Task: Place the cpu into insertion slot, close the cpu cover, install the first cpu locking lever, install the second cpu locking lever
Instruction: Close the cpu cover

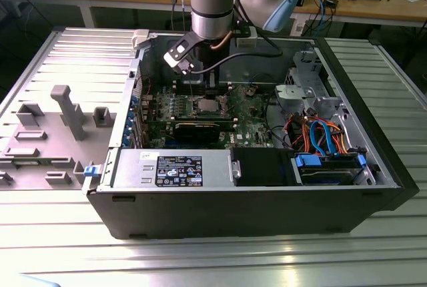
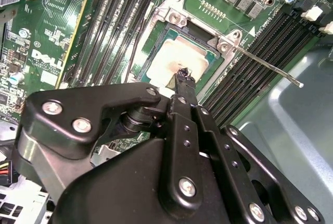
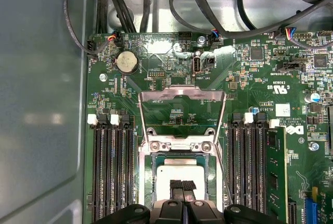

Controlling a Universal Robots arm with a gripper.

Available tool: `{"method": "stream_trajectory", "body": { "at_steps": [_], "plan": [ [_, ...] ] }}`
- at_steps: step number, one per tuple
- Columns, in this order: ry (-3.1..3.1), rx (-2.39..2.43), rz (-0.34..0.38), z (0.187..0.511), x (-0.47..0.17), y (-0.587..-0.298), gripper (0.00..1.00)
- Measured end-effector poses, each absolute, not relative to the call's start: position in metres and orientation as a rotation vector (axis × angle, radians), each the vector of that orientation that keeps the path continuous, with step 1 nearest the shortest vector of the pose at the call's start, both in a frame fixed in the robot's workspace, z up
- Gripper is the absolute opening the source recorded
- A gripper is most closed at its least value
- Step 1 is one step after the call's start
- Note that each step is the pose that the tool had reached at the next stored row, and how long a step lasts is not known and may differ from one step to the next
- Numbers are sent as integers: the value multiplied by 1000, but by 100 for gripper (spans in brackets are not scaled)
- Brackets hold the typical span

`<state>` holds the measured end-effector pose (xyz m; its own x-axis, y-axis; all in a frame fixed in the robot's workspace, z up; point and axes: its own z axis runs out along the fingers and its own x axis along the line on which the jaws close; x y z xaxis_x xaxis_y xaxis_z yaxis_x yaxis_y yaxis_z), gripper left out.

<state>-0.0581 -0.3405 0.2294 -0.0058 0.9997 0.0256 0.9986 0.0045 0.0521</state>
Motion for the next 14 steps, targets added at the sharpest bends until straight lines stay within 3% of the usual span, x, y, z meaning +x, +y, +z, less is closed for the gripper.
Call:
{"method": "stream_trajectory", "body": {
  "at_steps": [14],
  "plan": [
    [2213, 2202, 86, 233, -58, -340, 11]
  ]
}}
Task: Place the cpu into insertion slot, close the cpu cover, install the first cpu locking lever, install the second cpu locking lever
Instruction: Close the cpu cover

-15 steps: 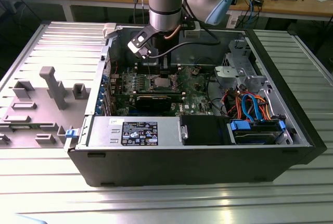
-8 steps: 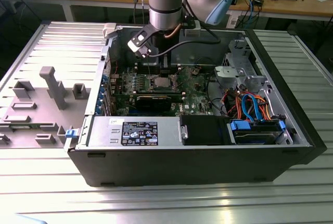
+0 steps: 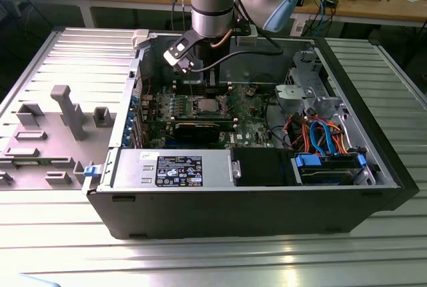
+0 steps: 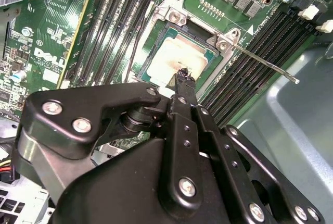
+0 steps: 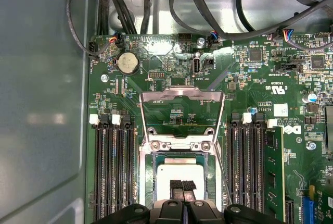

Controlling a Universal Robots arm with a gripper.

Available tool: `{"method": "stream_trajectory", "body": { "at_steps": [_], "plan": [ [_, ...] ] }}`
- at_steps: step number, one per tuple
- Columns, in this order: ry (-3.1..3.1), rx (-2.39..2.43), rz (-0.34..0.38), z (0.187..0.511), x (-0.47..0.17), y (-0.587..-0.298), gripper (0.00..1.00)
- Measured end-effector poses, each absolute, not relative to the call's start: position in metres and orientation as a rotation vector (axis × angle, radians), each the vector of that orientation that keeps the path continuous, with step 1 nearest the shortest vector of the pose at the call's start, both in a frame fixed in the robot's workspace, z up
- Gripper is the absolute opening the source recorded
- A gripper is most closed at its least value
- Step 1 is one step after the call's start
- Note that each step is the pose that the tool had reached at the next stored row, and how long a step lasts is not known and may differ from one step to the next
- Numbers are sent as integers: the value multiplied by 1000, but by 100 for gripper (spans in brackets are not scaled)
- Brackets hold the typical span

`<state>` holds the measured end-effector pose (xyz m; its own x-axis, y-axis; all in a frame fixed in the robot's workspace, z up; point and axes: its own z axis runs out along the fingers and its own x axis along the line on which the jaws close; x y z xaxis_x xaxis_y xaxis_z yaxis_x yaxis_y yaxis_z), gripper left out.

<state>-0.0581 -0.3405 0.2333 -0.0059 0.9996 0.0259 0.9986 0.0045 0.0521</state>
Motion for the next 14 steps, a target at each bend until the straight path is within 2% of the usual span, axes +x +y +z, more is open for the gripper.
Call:
{"method": "stream_trajectory", "body": {
  "at_steps": [14],
  "plan": [
    [2218, 2207, 76, 238, -56, -341, 11]
  ]
}}
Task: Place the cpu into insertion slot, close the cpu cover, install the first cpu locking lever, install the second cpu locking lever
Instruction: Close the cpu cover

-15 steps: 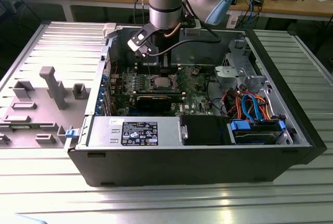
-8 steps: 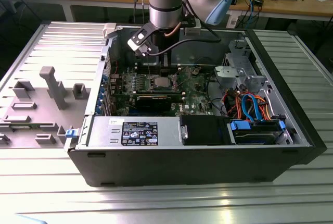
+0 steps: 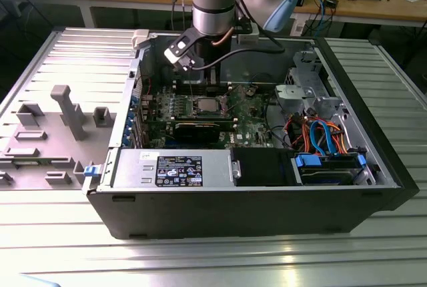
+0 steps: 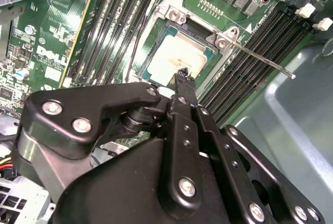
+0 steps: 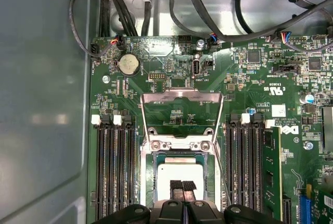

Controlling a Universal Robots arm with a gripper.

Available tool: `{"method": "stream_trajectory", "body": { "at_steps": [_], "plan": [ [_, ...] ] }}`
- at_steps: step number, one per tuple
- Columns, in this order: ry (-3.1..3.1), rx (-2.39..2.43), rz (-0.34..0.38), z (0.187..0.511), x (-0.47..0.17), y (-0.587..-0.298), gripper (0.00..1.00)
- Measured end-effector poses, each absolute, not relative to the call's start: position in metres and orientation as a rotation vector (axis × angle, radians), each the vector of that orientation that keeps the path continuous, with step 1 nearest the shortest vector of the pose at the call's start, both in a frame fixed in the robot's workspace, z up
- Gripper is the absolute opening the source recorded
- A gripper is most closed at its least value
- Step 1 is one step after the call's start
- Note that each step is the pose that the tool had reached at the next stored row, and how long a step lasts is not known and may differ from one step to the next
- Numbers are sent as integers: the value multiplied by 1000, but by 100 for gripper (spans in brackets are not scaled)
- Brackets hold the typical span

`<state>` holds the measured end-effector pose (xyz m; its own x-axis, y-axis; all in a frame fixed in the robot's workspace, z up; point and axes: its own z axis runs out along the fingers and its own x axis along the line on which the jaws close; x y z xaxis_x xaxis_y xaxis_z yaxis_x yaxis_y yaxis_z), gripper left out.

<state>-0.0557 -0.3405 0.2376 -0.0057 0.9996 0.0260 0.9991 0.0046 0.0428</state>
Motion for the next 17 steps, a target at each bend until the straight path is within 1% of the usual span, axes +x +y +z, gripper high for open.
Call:
{"method": "stream_trajectory", "body": {
  "at_steps": [4, 17],
  "plan": [
    [2228, 2218, 54, 238, -52, -341, 11],
    [2230, 2220, 49, 244, -52, -341, 11]
  ]
}}
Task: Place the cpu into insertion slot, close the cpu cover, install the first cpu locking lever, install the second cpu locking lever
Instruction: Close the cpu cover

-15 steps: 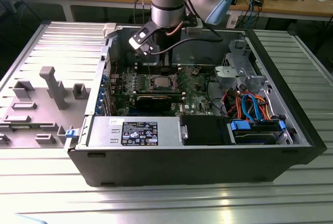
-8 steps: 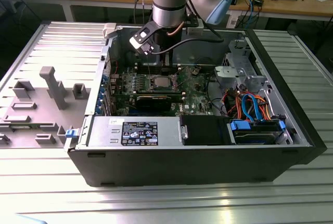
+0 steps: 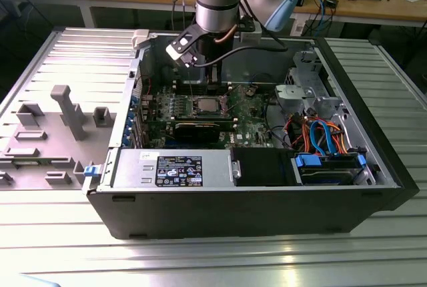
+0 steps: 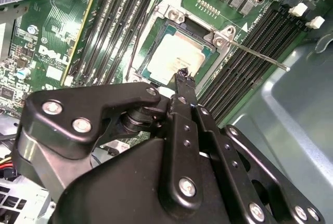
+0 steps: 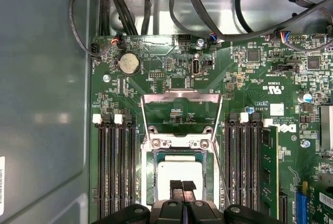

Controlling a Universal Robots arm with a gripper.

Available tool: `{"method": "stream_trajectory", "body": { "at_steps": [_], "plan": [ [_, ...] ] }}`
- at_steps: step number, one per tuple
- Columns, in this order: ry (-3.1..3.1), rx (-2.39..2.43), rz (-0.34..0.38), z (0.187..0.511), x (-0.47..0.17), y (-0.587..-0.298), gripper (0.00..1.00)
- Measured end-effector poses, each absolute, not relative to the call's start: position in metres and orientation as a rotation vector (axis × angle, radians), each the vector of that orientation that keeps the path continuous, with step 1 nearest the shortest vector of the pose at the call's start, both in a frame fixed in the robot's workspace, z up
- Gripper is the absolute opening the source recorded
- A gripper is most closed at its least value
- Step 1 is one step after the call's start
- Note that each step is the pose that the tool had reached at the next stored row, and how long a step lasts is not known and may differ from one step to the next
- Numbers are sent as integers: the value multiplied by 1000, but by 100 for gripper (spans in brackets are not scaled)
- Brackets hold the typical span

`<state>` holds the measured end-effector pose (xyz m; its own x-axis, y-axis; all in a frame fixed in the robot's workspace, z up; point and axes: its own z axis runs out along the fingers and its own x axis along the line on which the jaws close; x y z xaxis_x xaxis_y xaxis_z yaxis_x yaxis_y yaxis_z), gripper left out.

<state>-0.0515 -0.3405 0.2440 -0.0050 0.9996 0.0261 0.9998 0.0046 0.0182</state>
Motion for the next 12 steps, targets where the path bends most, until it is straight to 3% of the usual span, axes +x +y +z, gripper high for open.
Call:
{"method": "stream_trajectory", "body": {
  "at_steps": [12],
  "plan": [
    [-2222, -2212, -49, 251, -52, -341, 11]
  ]
}}
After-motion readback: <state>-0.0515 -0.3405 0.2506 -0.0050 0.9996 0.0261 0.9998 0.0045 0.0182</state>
